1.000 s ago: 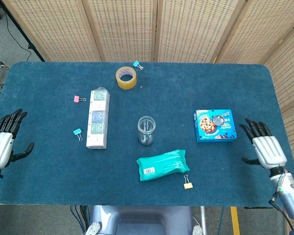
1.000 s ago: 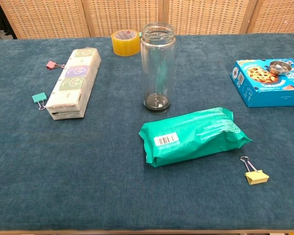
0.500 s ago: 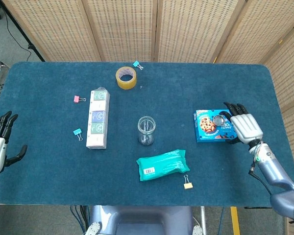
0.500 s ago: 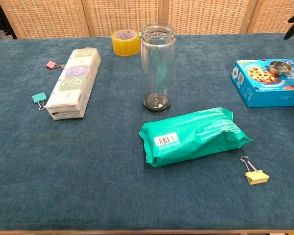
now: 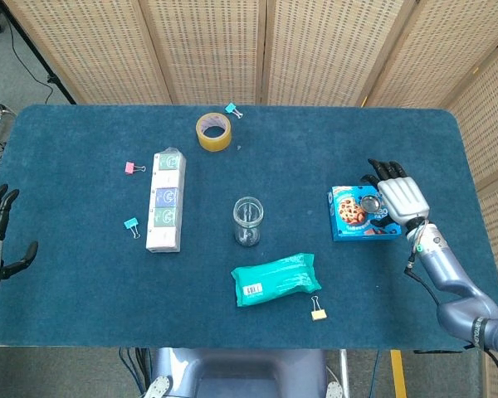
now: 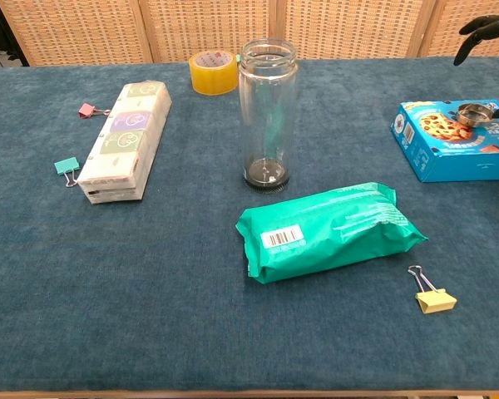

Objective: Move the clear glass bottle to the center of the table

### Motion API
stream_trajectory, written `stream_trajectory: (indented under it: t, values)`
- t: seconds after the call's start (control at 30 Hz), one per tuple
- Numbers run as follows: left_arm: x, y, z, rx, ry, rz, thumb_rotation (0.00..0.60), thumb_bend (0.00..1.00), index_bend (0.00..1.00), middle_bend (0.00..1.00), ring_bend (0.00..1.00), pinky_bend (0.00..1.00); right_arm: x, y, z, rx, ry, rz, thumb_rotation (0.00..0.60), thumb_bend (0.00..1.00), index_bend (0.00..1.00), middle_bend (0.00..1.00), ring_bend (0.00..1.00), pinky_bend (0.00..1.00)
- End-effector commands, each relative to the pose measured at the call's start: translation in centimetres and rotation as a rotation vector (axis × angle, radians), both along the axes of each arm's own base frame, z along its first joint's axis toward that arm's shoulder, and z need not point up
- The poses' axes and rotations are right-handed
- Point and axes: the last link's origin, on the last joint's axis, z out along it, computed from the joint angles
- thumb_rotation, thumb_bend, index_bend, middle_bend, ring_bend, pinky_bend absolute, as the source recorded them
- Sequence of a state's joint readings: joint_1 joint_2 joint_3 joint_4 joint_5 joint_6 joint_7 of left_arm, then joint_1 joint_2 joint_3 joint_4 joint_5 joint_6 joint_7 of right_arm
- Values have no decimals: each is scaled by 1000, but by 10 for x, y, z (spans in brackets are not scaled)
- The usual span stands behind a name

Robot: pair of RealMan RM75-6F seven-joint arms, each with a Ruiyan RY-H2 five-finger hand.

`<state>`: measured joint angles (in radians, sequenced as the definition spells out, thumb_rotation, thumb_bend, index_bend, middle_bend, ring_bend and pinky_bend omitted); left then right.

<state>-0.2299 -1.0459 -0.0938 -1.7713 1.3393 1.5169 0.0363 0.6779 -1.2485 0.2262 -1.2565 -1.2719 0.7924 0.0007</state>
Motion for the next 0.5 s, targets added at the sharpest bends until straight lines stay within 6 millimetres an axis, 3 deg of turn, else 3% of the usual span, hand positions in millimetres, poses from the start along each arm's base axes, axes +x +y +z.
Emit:
stream_trajectory:
  t: [0.03,0.5]
  values:
    - [-1,3,-2,-3,9,8,600,341,0,0,0,0,1,-6,-3,10,15,10,600,164,238,0,0,0]
    - [-2,10,-10,-34,18,21,600,342,0,0,0,0,-13,-20,-9,22,87,16,600,223,311,0,0,0]
